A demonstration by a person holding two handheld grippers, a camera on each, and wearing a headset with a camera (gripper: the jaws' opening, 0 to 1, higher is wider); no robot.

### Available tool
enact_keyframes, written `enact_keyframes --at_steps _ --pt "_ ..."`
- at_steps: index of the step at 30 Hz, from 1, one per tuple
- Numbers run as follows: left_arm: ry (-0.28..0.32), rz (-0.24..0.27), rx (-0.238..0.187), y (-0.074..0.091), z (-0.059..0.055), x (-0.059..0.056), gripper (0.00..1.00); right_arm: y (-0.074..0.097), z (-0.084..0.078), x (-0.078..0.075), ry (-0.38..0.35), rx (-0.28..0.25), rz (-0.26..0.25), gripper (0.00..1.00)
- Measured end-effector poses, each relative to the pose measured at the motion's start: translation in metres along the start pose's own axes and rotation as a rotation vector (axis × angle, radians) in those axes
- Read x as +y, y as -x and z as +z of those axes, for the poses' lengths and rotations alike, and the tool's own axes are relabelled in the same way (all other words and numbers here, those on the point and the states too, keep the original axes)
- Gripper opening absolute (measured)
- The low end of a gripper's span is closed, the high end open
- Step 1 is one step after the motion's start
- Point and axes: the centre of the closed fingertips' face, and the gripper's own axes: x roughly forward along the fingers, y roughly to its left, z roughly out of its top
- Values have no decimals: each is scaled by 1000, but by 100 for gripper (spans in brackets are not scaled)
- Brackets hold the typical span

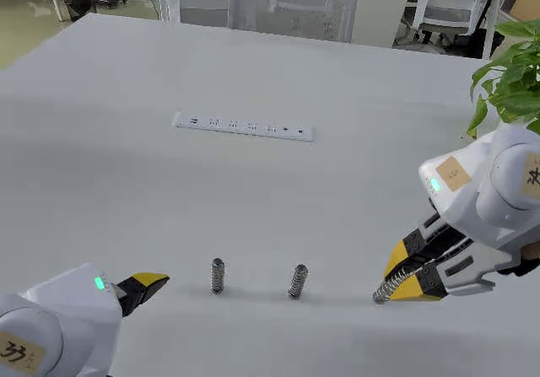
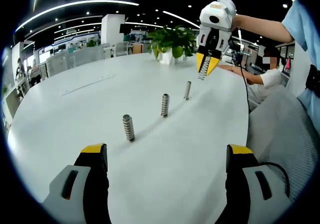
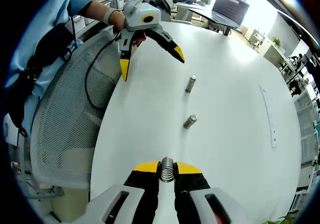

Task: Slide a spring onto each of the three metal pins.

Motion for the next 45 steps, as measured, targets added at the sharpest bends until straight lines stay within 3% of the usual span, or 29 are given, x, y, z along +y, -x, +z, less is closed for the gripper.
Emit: enact_keyframes --at_steps 14,15,18,36,45 --pt "6 -7 5 2 -2 1 96 2 -16 -23 27 89 -2 7" --pt "5 -6 6 2 -2 2 96 0 -19 -32 33 100 1 8" --pt "9 -7 6 3 -2 2 96 -4 -27 -38 47 132 5 8" --pt "30 -13 20 3 -9 2 93 -21 -44 -42 30 164 52 8" --pt "39 -13 26 3 -11 3 91 -24 -40 -34 33 172 56 8"
